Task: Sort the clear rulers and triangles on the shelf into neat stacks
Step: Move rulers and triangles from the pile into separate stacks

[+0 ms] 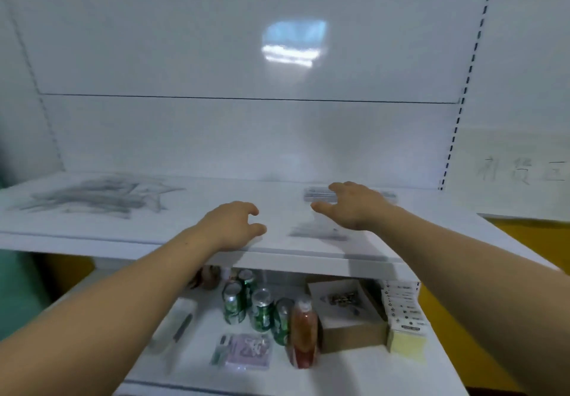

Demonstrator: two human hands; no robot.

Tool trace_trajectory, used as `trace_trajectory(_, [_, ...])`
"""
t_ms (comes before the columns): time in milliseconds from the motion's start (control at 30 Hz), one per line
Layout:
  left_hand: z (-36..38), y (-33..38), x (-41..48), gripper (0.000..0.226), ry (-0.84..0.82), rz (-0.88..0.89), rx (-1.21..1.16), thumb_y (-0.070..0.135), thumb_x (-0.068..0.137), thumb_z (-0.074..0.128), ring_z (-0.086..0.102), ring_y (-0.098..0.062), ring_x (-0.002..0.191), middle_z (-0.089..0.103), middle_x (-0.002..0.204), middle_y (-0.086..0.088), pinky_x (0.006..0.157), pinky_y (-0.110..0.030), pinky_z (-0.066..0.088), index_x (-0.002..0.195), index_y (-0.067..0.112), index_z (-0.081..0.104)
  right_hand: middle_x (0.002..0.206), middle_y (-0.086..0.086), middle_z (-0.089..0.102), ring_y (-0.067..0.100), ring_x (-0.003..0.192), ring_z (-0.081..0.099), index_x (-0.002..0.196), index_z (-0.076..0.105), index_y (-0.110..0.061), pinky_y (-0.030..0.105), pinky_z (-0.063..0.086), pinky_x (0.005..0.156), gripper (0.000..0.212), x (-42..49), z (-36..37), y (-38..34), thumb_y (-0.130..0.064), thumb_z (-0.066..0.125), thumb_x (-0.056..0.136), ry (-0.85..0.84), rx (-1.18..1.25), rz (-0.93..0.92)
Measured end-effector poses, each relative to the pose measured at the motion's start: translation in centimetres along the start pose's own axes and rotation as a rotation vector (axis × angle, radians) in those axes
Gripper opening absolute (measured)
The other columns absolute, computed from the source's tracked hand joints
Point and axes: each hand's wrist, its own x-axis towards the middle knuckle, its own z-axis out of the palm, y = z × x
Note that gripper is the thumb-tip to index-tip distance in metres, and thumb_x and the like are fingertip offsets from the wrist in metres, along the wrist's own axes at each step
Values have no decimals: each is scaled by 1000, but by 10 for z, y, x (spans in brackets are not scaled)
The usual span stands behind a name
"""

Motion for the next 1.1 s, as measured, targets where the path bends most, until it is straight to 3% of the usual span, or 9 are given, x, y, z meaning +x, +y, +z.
trace_trajectory(133, [-25,-97,-24,59,-4,-83,6,50,91,50,36,-21,135,33,151,1,110,-36,32,142,23,38,156,5,24,29,140,28,149,24,-21,44,27,113,75,33,17,-103,-66,34,90,-36,27,-118])
trace_trajectory(367, [-68,-245,-57,59,28,-250,78,52,90,50,38,-21,134,34,151,2,108,-38,34,141,25,39,152,6,31,27,136,34,147,30,-21,41,33,109,66,79,50,-262,-57,41,92,-71,29,-297])
trace_trajectory(667, [-100,-360,-57,57,68,-413,82,50,88,53,41,-22,131,39,148,1,105,-34,36,138,24,44,155,6,26,25,140,28,149,24,-18,38,28,112,70,150,87,-372,-55,41,93,-168,4,-397])
trace_trajectory(833, [-104,-403,-31,56,70,-459,78,50,90,51,41,-24,130,39,148,0,105,-35,36,139,25,43,151,11,33,28,136,34,145,33,-13,34,31,107,71,193,107,-419,-57,45,91,-191,2,-473])
trace_trajectory(900, [-105,-420,-17,57,55,-459,98,51,90,50,41,-23,130,39,148,0,105,-35,35,139,24,42,144,12,42,28,130,42,138,44,-11,34,35,104,67,212,111,-436,-56,49,89,-223,-23,-499])
trace_trajectory(967, [-107,-435,-2,58,59,-451,114,52,90,49,41,-23,130,39,147,0,106,-36,35,140,24,41,126,15,59,29,113,55,119,61,-6,36,45,95,58,232,113,-451,-52,56,86,-223,-17,-527])
trace_trajectory(1100, [-108,-457,23,72,89,-424,71,60,87,50,32,-22,137,29,153,2,111,-37,29,146,24,30,100,11,69,25,94,63,95,71,-6,35,51,82,35,258,112,-467,-38,62,83,-252,45,-572])
